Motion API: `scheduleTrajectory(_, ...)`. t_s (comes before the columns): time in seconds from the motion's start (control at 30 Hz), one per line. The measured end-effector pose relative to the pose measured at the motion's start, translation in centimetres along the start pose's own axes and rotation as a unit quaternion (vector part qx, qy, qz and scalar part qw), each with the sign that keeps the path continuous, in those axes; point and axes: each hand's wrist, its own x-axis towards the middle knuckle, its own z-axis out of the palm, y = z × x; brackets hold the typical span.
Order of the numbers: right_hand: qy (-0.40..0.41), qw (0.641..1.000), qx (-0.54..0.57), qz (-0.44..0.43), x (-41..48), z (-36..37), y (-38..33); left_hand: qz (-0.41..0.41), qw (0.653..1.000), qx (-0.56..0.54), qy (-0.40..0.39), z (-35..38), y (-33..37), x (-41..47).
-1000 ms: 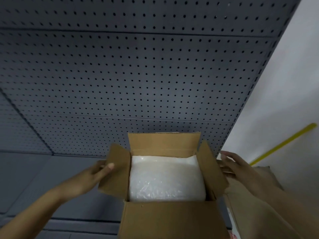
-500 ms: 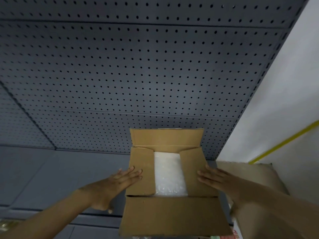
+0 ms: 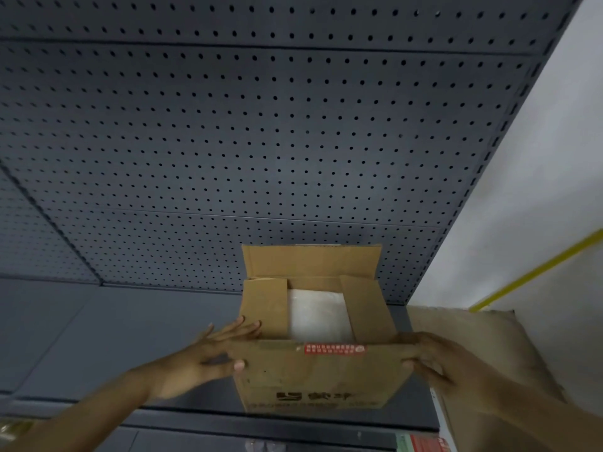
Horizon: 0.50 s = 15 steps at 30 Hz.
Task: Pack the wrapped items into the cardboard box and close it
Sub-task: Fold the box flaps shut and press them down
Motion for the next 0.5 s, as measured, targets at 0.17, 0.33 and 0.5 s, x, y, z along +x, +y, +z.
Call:
scheduleTrajectory(0.17, 0.069, 0.997, 0.032, -0.001, 1.4, 0.0, -0.7, -0.031, 0.975, -0.215, 0.054, 0.2, 0.6, 0.7)
scheduleTrajectory(0.33, 0.038, 0.991, 0.109, 0.071, 2.4, -0.4, -2.0, -0.036, 0.977, -0.204, 0.06, 0.3, 0.0, 0.5)
scheduleTrajectory(0.5, 0.07, 0.979, 0.147, 0.122, 4.0, 0.8, -1.5, -0.027, 0.972, -0.087, 0.214, 1.0, -0.3, 2.5)
